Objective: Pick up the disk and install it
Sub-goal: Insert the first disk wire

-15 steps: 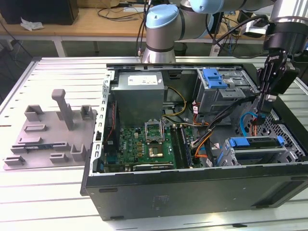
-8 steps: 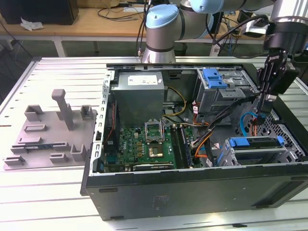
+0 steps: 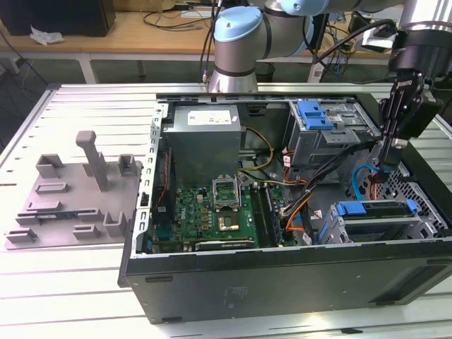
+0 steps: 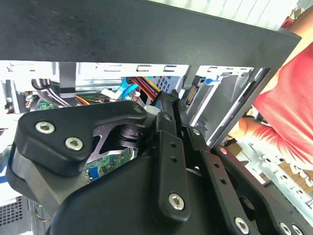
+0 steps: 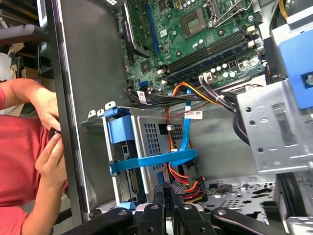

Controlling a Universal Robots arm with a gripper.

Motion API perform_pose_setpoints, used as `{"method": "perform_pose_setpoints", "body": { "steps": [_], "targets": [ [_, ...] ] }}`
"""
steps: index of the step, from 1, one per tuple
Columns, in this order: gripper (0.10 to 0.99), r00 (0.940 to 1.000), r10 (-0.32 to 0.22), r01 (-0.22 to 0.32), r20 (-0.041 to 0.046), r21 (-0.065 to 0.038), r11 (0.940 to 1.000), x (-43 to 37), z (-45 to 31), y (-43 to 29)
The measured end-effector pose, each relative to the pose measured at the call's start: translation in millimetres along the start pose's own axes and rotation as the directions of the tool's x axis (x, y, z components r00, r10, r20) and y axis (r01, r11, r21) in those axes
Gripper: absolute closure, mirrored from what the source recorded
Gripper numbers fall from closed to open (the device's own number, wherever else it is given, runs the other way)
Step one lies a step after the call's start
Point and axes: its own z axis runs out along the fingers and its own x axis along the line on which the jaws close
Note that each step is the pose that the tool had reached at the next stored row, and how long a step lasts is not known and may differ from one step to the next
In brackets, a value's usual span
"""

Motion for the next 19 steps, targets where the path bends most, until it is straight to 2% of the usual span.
{"method": "perform_pose_setpoints", "body": {
  "steps": [4,9,11,13,15,19],
  "targets": [
    [0.922,1.0,0.002,-0.002,0.0039,0.003,1.0,8.9,5.3,0.1],
    [0.922,0.9999,0.004,-0.004,0.0141,0.007,1.0,18.3,9.8,-1.6],
    [0.922,0.9998,0.005,-0.005,0.0209,0.009,1.0,22.1,11.9,-2.0],
    [0.922,0.9995,0.005,-0.005,0.0299,0.009,0.9999,24.8,13.5,-2.2],
    [0.922,0.9991,0.004,-0.005,0.0427,0.01,0.9999,26.9,14.7,-2.3],
    [0.922,0.9973,0.007,-0.008,0.0732,0.015,0.9999,31.6,15.2,-2.4]
  ]
}}
